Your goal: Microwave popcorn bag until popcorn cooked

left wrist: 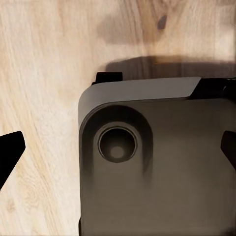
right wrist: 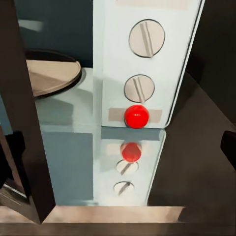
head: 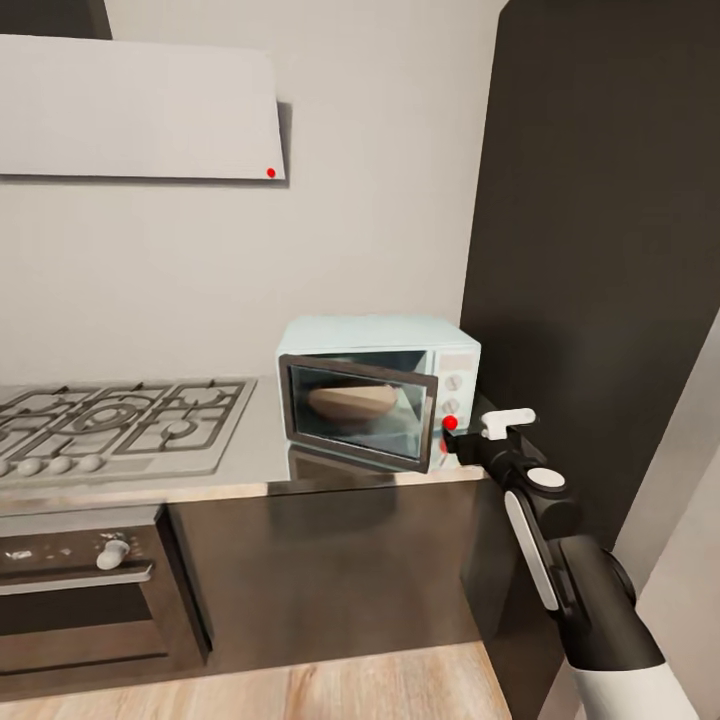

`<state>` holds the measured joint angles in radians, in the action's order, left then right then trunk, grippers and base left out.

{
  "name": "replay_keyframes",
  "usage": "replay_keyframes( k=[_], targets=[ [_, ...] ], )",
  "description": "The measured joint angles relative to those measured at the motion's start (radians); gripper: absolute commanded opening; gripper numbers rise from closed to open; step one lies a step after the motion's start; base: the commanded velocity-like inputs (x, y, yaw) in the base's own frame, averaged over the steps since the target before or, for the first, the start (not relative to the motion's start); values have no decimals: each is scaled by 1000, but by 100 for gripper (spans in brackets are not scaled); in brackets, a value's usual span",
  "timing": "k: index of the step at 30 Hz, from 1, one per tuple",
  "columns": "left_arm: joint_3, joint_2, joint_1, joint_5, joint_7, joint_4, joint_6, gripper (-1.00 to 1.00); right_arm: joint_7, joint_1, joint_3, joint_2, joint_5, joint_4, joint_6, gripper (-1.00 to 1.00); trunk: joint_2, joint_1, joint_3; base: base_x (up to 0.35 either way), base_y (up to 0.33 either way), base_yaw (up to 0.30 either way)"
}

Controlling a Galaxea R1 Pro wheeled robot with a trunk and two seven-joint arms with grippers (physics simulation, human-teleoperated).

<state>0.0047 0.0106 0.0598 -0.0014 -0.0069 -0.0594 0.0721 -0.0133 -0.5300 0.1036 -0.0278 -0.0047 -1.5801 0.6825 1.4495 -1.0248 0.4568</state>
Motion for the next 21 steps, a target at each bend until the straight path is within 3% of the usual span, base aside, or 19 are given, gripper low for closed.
replay_keyframes(
  k=[5, 9, 17, 21],
  targets=[
    [-1, 0, -1, -1, 0, 0, 2, 100, 22, -1, 0, -5, -1, 1, 5, 100, 0, 0, 0, 62, -36, 0],
    [-1, 0, 1, 2, 0, 0, 2, 100, 36, -2, -1, -26, -8, 1, 6, 100, 0, 0, 0, 179, -159, 0],
    [0, 0, -1, -1, 0, 0, 4, 100, 135, -8, -30, -35, -10, 15, 6, 100, 0, 0, 0, 13, -11, 0],
    [0, 0, 1, 2, 0, 0, 0, 100, 195, -10, -45, -40, -9, 18, 6, 100, 0, 0, 0, 228, 0, 0]
  ],
)
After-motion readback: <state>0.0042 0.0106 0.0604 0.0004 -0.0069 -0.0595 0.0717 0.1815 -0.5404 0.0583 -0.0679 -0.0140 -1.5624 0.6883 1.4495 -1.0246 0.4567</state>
